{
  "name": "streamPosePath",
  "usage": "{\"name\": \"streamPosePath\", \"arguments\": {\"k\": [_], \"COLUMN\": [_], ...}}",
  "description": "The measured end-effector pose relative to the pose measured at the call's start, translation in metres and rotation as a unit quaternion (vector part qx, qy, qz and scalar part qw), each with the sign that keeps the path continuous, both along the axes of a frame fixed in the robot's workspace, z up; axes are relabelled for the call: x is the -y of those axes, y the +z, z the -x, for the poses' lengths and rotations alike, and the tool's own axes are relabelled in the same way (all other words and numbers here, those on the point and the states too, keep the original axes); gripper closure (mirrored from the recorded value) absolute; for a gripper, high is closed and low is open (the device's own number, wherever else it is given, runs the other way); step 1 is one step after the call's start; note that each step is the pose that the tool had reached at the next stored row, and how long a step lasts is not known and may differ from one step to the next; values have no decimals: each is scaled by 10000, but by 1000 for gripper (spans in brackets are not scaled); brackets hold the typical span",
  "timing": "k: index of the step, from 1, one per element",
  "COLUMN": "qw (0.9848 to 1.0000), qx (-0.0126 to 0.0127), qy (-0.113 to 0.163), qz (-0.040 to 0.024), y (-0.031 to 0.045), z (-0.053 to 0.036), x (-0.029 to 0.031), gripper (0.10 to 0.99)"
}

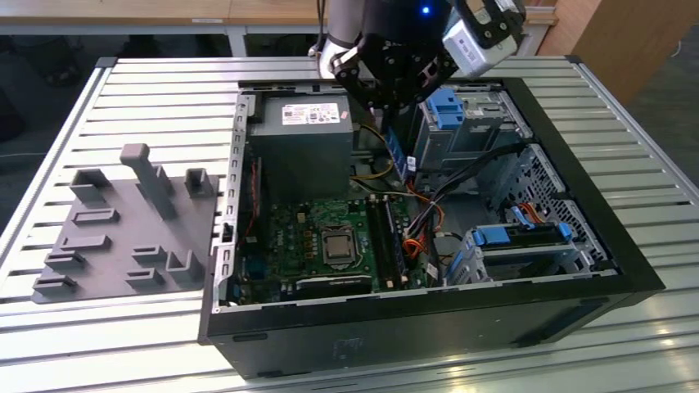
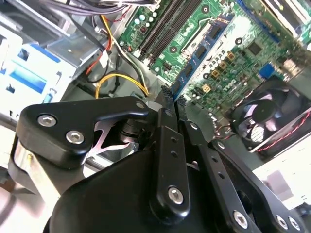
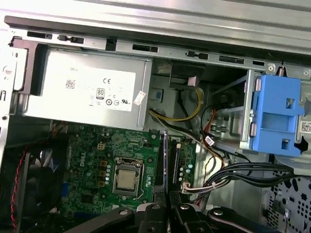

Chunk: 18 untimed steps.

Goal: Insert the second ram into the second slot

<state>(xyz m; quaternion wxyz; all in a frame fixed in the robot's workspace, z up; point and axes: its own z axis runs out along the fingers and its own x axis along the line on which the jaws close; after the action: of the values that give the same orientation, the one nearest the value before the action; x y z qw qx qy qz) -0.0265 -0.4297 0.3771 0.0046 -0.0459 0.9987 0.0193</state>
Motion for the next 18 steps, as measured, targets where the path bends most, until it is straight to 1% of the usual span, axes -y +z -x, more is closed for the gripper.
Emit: {"name": "streamPosePath", "arguments": {"k": [2,4,10,15,18], "qw": [9998,9994,9969,9951,9944], "qx": [0,0,0,0,0], "qy": [-180,-359,-788,-992,-1057], "qz": [1,2,2,2,1], "y": [-6,-11,-20,-24,-26], "z": [0,0,0,-1,-4], "x": [0,0,0,0,0], "gripper": [945,945,945,945,945]}}
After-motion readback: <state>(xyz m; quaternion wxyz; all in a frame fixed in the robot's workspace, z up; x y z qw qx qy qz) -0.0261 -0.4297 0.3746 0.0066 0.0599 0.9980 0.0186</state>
